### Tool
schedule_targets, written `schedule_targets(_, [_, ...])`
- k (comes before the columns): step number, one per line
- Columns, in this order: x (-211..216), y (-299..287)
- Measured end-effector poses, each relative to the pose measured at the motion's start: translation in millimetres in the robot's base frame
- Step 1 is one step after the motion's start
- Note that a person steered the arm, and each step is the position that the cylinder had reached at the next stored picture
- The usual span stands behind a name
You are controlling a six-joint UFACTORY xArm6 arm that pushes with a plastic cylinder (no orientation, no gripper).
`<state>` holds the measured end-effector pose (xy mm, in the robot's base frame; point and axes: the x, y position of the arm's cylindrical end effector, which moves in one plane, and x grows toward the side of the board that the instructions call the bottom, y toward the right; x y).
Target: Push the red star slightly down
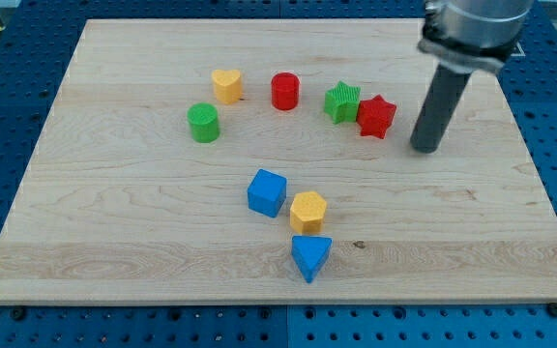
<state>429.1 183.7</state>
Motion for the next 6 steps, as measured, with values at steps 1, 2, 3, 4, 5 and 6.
schedule_targets(1, [-33.8,1.9])
schedule_targets(2, [-37.7,-29.5])
schedule_targets(3, [-58.3,-53.0])
schedule_targets(4, [-65.5,-47.9])
schedule_targets(5, [-47.0,-48.6])
schedule_targets(6, [7.3,-48.3])
